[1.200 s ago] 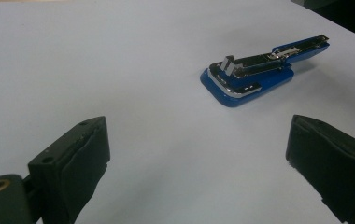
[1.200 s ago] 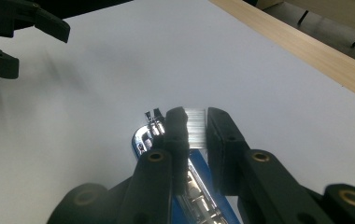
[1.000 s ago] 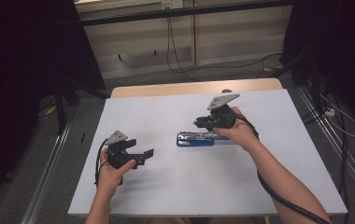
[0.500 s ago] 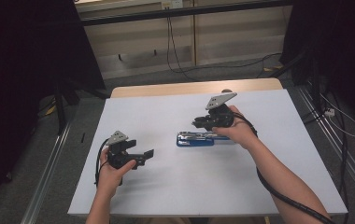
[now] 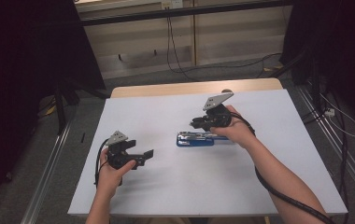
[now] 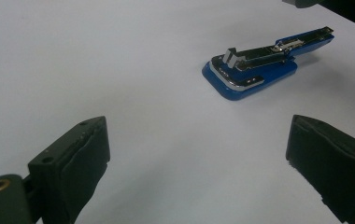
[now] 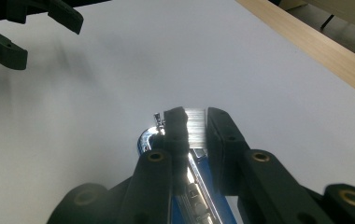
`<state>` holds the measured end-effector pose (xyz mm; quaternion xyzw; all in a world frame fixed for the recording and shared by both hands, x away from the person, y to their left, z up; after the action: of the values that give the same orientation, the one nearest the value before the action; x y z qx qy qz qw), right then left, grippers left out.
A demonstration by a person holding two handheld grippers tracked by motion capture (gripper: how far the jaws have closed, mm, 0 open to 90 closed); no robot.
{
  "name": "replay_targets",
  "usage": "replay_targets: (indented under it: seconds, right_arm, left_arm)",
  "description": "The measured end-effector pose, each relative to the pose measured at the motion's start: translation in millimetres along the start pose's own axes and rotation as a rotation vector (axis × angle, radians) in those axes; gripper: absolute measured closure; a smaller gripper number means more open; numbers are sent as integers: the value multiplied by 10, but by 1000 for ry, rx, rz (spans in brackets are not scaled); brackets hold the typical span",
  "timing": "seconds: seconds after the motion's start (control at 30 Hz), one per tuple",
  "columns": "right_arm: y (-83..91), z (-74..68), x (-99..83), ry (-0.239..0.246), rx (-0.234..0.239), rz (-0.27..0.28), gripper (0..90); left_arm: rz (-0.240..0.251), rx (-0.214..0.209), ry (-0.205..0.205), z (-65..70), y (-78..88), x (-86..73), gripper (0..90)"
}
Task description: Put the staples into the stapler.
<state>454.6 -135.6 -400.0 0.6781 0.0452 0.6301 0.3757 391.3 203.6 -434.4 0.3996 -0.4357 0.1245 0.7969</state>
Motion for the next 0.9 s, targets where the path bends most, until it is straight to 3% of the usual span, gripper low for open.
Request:
replay_targets:
  seconds: [0.9]
  right_arm:
    - [-181,-40,20,55,67,-43,798]
  left_arm:
    - [-1,-4,3,-3,2,0,65]
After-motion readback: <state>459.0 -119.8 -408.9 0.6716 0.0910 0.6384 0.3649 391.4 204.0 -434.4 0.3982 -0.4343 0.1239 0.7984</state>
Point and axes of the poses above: each handheld gripper's, and its own axes: y roughly backward along the jaws, x roughly out of its top, z roughly to its right, the point moved 1 cm from there along -y, roughly forward along the jaws, and after that the axes turned 7 degrees about y, right-handed, at the moved point
